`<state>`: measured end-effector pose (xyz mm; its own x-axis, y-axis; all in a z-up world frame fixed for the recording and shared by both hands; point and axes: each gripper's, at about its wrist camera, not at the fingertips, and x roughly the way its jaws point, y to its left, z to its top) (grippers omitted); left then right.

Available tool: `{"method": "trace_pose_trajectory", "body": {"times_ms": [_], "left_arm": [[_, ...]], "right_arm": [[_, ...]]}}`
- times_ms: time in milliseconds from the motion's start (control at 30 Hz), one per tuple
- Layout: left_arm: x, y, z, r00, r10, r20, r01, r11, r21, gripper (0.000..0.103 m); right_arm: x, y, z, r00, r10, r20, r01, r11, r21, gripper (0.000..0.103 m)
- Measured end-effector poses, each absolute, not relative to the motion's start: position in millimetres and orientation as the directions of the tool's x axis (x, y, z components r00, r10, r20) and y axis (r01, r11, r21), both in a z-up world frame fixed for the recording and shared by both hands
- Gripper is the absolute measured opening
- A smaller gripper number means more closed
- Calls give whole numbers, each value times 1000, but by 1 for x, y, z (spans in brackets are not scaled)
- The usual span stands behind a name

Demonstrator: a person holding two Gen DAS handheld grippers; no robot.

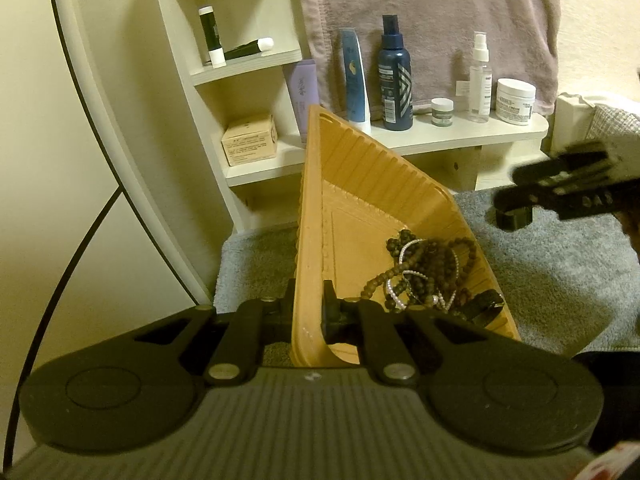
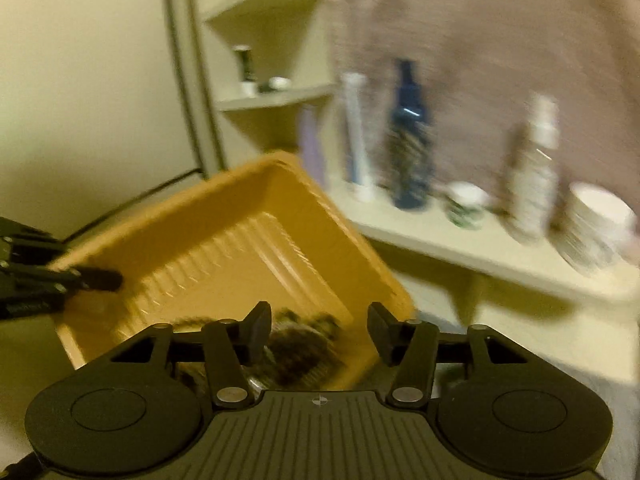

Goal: Organize jewelry
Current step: 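Move the right gripper to the black watch and grasp its strap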

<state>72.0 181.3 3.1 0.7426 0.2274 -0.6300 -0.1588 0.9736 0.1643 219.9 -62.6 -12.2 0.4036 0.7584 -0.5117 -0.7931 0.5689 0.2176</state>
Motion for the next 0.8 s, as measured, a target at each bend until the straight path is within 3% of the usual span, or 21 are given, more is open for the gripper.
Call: {"method": "trace_pose_trajectory", "body": {"times_ms": [400,467,533,800], "left_arm": [[71,182,3,743,225,-631,-159,974,161,8],[71,183,3,742,225,-631,-159,974,160,8],[72,182,3,741,226,-632,-159,974,161,8],[72,182,5,739,227,-634,-159,974,164,8]], "right_arm": [[220,-123,-65,549,575,-606,-597,778,198,55],[224,-125,-67,555,571,-605,-590,783,198,58],[226,-125,-67,567,562,-602,-591,787,178,73],[249,-116,-72,568,576,-588,-645,755,117,77]]}}
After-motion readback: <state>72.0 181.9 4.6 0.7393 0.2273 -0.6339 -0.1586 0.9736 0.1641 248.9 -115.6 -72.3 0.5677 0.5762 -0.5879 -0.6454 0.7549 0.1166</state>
